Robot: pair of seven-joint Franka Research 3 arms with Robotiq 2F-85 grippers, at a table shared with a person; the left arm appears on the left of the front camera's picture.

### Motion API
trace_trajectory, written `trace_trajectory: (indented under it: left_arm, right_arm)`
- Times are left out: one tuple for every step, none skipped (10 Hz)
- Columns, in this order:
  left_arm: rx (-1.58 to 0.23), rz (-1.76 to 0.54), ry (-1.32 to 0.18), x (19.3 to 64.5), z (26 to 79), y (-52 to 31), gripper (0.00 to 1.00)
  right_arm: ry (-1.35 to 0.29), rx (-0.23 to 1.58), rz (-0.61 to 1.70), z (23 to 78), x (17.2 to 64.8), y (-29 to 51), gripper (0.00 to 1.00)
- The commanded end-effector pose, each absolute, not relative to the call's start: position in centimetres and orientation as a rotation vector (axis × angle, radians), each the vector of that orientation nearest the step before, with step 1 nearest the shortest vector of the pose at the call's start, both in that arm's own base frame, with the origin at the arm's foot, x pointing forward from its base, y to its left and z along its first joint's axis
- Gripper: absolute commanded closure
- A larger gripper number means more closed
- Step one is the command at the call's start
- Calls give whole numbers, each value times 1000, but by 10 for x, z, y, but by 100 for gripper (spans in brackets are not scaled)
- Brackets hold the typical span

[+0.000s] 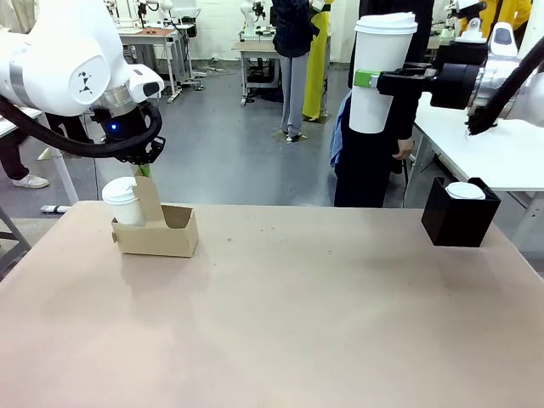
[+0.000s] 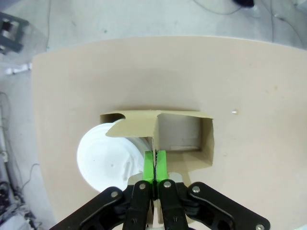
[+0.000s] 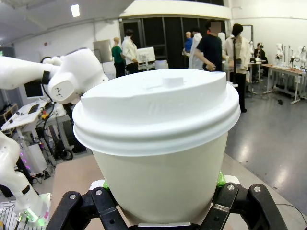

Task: Pour a drink into a cup and package it in a carrier.
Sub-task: Position the Cup Carrier in the center of the table.

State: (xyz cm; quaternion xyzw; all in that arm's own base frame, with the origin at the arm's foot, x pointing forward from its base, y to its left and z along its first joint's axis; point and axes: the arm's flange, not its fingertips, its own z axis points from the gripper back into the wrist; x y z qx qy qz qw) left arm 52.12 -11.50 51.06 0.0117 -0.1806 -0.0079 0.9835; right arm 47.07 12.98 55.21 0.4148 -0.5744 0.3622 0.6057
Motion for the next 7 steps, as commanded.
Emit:
trace_trajectory:
  left_arm:
    - [49, 8, -366, 502, 549, -150, 98]
    - [66, 15, -380, 488, 568, -174, 98]
    - [61, 24, -409, 473, 582, -198, 98]
    - [56, 45, -431, 455, 592, -226, 98]
    - [37, 53, -441, 436, 599, -255, 98]
    - [10, 80, -430, 412, 599, -288, 98]
    - [-3, 88, -422, 399, 597, -306, 98]
  right_arm:
    - [-1346, 949, 847, 555, 470, 131, 19]
    - [-1346, 949, 847, 555, 470, 131, 19]
    - [-1346, 949, 847, 555, 470, 131, 19]
    - [-1346, 949, 847, 555, 470, 131, 19]
    - [-1346, 949, 847, 555, 470, 131, 19]
    - [-1346, 949, 847, 555, 470, 131, 19]
    - [-1346, 949, 847, 555, 470, 131, 19]
